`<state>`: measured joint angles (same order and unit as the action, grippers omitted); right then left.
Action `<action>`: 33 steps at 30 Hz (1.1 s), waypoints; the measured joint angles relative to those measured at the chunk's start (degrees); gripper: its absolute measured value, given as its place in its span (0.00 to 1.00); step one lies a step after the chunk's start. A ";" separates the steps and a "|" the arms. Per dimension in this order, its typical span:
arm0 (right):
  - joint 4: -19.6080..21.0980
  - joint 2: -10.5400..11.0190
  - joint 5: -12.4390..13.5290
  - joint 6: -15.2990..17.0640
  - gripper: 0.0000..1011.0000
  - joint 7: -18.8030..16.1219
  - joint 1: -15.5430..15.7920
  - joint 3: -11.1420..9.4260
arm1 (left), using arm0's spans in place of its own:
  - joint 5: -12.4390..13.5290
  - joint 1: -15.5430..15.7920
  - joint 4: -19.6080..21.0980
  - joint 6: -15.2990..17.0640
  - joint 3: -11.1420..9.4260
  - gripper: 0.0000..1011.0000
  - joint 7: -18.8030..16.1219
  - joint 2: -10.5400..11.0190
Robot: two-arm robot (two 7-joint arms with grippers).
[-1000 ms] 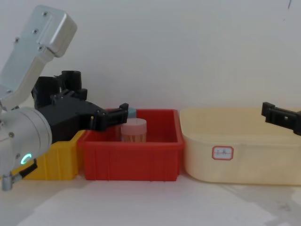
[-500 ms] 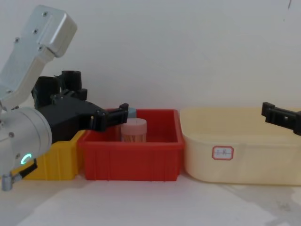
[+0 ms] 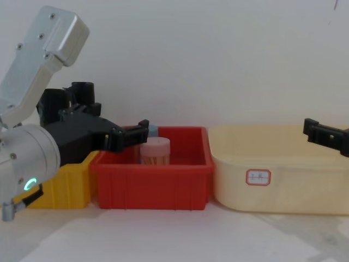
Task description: Pick up the garbage bag with the one hand and transfer it to the other hand.
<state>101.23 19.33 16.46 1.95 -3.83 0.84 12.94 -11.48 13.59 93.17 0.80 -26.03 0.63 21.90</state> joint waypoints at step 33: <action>0.00 0.00 0.00 0.00 0.99 0.00 0.00 0.00 | -2.12 -0.68 3.20 4.26 1.59 0.99 -0.03 -0.40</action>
<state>101.23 19.33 16.46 1.95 -3.83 0.84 12.94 -13.60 12.91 96.38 5.06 -24.44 0.60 21.49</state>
